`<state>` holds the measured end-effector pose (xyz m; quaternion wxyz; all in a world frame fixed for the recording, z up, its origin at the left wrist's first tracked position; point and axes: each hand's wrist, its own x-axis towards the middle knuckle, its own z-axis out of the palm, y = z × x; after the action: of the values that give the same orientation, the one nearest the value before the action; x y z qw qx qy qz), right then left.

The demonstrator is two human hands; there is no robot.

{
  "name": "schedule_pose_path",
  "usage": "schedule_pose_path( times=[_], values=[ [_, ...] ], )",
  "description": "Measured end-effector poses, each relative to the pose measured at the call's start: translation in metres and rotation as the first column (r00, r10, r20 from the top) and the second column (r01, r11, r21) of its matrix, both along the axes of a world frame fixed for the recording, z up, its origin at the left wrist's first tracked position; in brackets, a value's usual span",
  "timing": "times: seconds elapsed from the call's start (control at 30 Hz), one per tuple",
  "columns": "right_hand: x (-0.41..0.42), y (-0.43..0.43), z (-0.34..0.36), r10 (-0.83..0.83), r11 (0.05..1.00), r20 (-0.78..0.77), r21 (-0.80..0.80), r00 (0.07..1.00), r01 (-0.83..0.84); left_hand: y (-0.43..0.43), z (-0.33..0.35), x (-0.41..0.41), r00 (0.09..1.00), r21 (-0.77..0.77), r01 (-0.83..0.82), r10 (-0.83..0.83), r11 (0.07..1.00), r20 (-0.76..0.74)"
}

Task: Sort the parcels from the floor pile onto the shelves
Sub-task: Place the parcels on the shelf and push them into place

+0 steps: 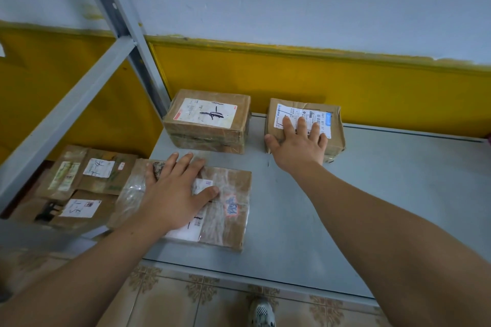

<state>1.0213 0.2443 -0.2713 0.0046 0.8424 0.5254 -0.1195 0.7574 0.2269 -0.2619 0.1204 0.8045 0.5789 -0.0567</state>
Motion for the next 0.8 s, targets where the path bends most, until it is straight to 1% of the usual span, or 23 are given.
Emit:
schedule_pose_path(
  times=[0.23, 0.37, 0.43, 0.53, 0.57, 0.67, 0.8],
  values=[
    [0.001, -0.001, 0.000, -0.011, 1.000, -0.007, 0.007, 1.000, 0.011, 0.001, 0.002, 0.000, 1.000, -0.031, 0.000, 0.000, 1.000, 0.016],
    [0.003, 0.004, 0.014, 0.002, 1.000, 0.007, -0.029, 1.000, -0.002, 0.007, 0.013, 0.000, 1.000, -0.134, -0.005, 0.010, 0.991, 0.030],
    [0.004, 0.005, 0.026, 0.027, 0.999, 0.011, -0.020, 1.000, -0.027, 0.008, 0.024, 0.000, 0.999, -0.183, -0.002, 0.010, 0.983, 0.043],
    [-0.004, 0.003, 0.050, 0.117, 0.993, 0.007, 0.013, 0.993, -0.117, 0.002, 0.046, -0.006, 0.991, -0.213, -0.012, 0.039, 0.977, 0.125],
    [-0.009, 0.001, 0.061, 0.138, 0.990, 0.006, 0.017, 0.990, -0.138, -0.003, 0.054, -0.010, 0.989, -0.198, -0.002, 0.032, 0.980, 0.147],
    [-0.033, -0.014, 0.092, 0.182, 0.982, 0.002, 0.044, 0.983, -0.182, -0.024, 0.080, -0.025, 0.988, -0.082, 0.050, -0.037, 0.995, 0.152],
    [-0.085, -0.053, 0.122, 0.248, 0.962, 0.007, 0.119, 0.969, -0.247, -0.065, 0.112, -0.062, 0.978, -0.028, 0.060, -0.053, 0.998, 0.200]
  ],
)
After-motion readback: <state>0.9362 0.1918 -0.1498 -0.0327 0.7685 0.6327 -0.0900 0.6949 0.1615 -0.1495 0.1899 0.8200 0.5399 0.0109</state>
